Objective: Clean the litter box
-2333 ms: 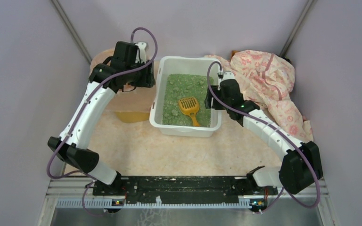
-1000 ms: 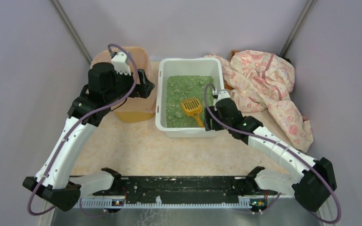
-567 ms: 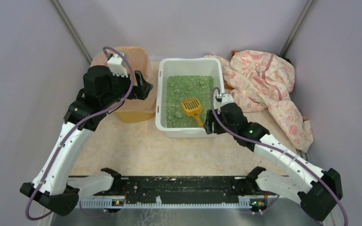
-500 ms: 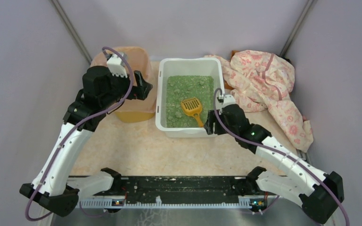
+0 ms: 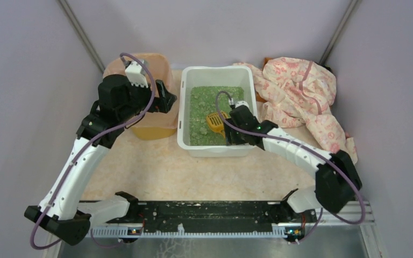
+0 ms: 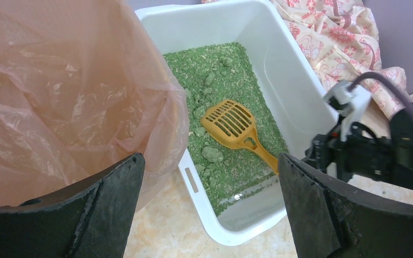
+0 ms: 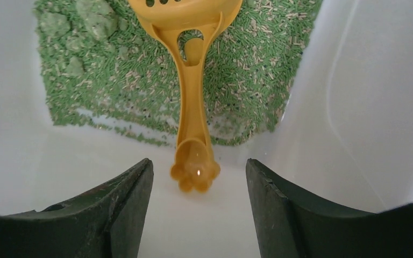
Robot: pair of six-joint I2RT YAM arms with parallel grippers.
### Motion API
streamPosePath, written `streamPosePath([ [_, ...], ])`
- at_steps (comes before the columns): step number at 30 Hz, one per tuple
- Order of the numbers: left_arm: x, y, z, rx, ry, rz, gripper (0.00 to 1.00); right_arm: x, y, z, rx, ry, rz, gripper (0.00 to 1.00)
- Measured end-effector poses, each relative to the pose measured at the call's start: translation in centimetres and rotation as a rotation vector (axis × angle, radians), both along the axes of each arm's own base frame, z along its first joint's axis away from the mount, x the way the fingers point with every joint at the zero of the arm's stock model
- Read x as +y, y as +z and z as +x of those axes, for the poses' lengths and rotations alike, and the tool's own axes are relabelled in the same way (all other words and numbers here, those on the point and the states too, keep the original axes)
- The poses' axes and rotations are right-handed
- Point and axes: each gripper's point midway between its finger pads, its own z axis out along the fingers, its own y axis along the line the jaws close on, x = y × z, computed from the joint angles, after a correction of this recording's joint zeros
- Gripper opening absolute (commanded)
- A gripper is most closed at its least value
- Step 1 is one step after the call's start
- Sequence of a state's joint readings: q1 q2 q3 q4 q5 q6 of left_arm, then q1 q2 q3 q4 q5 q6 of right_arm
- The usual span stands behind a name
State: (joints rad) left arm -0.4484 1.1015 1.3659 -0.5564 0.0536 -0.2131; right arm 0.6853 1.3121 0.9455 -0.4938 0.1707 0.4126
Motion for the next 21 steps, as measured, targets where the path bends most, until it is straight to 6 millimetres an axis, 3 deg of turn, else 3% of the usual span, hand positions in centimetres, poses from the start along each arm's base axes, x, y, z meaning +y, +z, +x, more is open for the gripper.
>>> streamPosePath([
  [5,0.1,0.2,-0.1,-0.007,0.002,0.000,0.99,1.0,-3.2,1.5,0.051,0.001,-0.060,0.64],
  [9,0.7,0.7,-0.6,-0.025,0.015,0.002,0.99,1.3,-3.4,0.9,0.018,-0.001,-0.043,0.66],
  [16,1.0,1.5,-1.1,-0.051,0.022,-0.008,0.99,0.9,-4.8,-4.8,0.053,0.064,-0.047,0.66],
  [21,0.8,0.8,-0.8,-0.039,0.015,-0.005,0.99,0.0,-5.3,-6.0,0.080,0.067,-0.069,0.66],
])
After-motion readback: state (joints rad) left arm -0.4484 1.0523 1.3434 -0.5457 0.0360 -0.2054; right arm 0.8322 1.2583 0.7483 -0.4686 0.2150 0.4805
